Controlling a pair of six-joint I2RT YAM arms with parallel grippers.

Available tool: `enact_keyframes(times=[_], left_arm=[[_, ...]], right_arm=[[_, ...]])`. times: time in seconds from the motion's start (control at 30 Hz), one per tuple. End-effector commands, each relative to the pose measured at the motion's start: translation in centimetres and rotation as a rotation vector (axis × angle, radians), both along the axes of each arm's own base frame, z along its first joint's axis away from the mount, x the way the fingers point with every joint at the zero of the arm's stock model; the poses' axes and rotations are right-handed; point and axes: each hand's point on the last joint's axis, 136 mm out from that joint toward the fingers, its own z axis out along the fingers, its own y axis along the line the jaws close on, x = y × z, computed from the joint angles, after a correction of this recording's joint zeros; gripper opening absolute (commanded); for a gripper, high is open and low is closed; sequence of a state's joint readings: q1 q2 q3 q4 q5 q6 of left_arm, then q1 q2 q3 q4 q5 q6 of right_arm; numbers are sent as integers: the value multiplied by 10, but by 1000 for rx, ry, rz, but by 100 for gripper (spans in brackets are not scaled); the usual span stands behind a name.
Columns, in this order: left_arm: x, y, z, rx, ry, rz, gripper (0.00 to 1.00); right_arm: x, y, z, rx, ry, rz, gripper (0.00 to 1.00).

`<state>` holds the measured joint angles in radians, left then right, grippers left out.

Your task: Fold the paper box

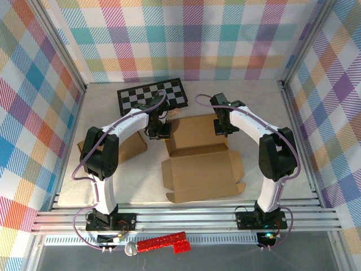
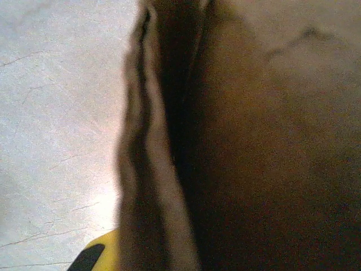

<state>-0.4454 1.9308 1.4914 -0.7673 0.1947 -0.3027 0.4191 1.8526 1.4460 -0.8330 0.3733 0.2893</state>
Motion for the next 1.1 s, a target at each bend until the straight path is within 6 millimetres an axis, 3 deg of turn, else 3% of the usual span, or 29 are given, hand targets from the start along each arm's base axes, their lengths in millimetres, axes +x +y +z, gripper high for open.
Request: enact_keyframes(times=[0.0,0.07,0.2,0.57,0.77,0.93,1.07], left_arm=[[4,12,-16,102,-4,34,13],[5,13,-20,130,-16,44,19],[3,13,-27,182,-37,43,20],[4,21,-17,435,-138,19,0],[-2,13,-24,400,-130,47,0],[-1,-4,-20,307,-128,27,34],[-1,-11,-14,266,-127,23,43]], right_arm=[[-9,-12,0,-38,29,-66,0],[-11,-14,-2,-45,39,-75,0],[-13,-13,-2,-42,44,-72,0],[-21,-6,-2,-64,58,-94,0],[-24,-2,-2,-39,62,-109,0],[-25,-1,-2,-32,66,-112,0],[-25,-1,-4,-25,79,-121,0]])
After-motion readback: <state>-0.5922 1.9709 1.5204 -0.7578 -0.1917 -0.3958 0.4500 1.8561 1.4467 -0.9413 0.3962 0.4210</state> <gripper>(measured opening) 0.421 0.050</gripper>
